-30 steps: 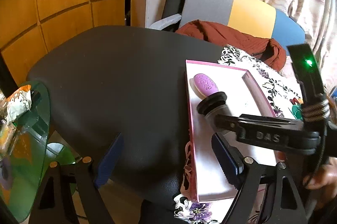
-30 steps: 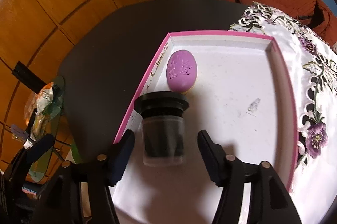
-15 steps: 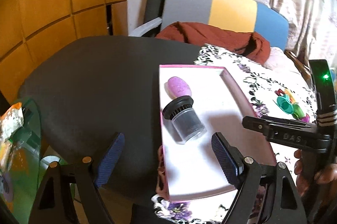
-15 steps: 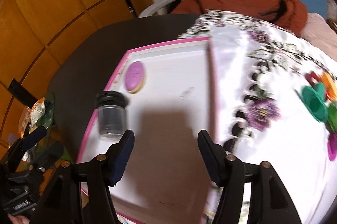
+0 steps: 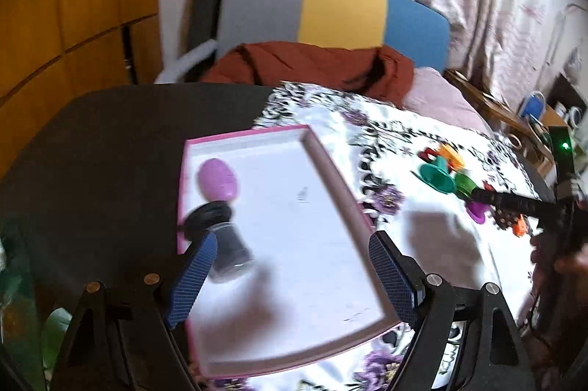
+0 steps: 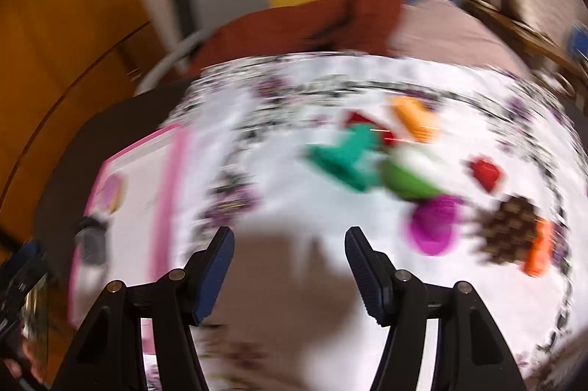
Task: Organize rigid objects
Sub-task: 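Grasp the teal plunger with the left gripper while the right gripper reaches the brown brush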
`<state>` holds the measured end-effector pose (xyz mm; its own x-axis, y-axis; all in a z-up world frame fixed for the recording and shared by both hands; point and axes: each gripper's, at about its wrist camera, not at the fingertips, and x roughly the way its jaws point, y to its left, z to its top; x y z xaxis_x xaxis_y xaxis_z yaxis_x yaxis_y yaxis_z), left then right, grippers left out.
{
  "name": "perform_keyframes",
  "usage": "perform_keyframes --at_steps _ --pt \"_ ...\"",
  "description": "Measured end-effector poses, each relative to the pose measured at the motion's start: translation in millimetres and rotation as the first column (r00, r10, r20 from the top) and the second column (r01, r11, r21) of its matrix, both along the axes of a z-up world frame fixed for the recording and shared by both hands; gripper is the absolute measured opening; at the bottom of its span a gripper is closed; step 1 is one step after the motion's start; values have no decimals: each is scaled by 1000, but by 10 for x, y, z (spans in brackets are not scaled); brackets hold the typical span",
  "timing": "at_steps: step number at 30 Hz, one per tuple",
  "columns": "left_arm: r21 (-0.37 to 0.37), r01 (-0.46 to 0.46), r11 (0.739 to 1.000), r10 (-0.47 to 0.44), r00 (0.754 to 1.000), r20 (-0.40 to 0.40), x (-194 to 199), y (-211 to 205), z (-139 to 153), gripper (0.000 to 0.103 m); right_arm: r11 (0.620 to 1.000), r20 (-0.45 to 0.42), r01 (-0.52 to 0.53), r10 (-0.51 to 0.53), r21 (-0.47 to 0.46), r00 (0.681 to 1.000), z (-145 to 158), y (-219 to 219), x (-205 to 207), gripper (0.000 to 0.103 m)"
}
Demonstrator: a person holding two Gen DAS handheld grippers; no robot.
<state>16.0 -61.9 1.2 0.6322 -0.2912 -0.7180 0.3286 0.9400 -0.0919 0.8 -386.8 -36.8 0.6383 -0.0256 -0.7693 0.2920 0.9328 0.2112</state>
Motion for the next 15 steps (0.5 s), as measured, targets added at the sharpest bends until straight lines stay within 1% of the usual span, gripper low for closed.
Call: perform_keyframes --at_steps 1,2,4,6,8,9,11,13,15 --pt "4 18 1000 -18 1000 -9 3 -75 -7 86 998 -6 60 -60 -1 998 -14 -194 -13 64" --pt "-8 62 998 -62 998 -5 7 -154 -9 86 995 0 103 -103 4 995 -13 -342 -50 64" --pt "-1 103 995 -103 995 -7 14 -317 -17 86 983 13 183 -183 21 983 0 -602 -129 64" --pt "4 138 990 -138 990 -12 19 -480 -14 86 961 30 272 -273 44 961 1 -865 -211 64" --pt "17 173 985 -173 985 -14 39 -664 -15 86 932 41 354 -357 77 933 -10 -1070 -277 64" --pt "21 187 982 -186 982 -21 71 -746 -22 86 922 48 374 -380 100 924 -21 -1127 -297 64" --pt "7 220 975 -220 975 -43 139 -897 -46 86 908 61 394 -406 141 912 -15 -1187 -332 64" --pt "1 234 972 -234 970 -67 213 -1053 -68 85 906 67 393 -407 156 911 -3 -1212 -352 64" --pt "1 258 966 -257 964 -70 277 -1210 -77 85 904 94 389 -409 174 908 24 -1232 -387 64"
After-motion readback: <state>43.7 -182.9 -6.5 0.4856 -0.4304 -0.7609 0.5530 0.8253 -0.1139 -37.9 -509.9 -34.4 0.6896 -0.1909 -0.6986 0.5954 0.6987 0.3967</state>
